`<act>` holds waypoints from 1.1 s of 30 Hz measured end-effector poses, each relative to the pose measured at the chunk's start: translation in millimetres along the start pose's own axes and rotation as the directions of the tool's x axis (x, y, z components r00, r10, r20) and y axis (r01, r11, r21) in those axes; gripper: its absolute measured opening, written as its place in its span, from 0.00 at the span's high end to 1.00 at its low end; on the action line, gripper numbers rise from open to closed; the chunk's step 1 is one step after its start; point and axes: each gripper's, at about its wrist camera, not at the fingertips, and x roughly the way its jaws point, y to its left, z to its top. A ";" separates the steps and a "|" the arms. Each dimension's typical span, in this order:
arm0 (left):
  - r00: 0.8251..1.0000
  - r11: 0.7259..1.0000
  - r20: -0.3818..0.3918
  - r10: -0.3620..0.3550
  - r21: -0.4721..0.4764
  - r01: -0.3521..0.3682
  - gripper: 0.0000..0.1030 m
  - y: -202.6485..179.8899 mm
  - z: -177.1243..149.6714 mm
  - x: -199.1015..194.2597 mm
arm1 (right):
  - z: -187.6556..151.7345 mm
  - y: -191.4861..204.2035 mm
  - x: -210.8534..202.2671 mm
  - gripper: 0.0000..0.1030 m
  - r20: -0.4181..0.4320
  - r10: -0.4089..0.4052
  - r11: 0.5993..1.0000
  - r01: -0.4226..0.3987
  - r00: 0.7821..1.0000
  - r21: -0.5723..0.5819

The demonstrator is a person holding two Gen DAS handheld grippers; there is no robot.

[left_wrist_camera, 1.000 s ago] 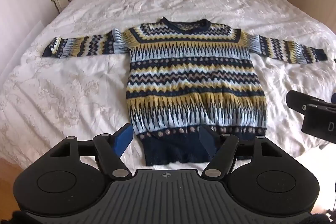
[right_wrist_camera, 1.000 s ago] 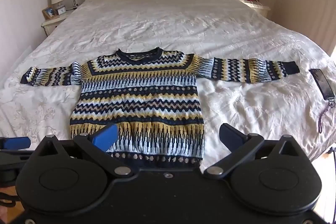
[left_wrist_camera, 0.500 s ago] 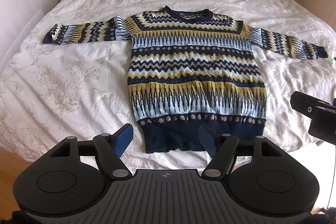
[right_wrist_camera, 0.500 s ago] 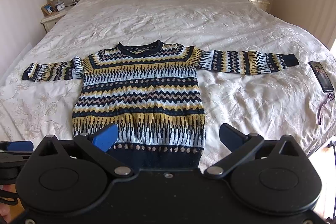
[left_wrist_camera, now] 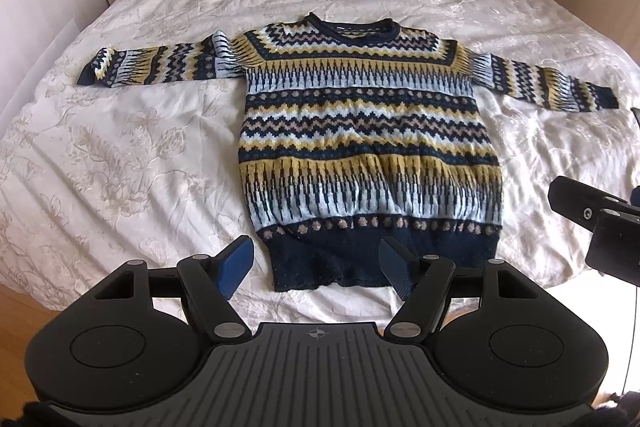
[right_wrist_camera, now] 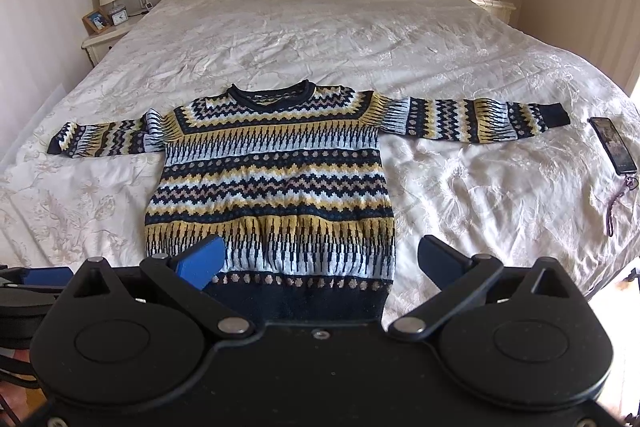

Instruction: Fold small clothes

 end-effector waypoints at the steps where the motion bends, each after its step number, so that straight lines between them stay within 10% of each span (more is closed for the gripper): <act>1: 1.000 1.000 0.000 -0.001 -0.001 0.001 0.34 0.0 -0.1 0.0 | 0.1 1.1 -0.4 0.01 0.000 0.002 1.000 -0.002 1.000 0.002; 33: 1.000 1.000 -0.003 -0.012 -0.014 0.012 0.34 8.5 6.0 0.4 | 5.1 8.3 -2.7 0.01 0.012 0.016 1.000 -0.016 1.000 -0.023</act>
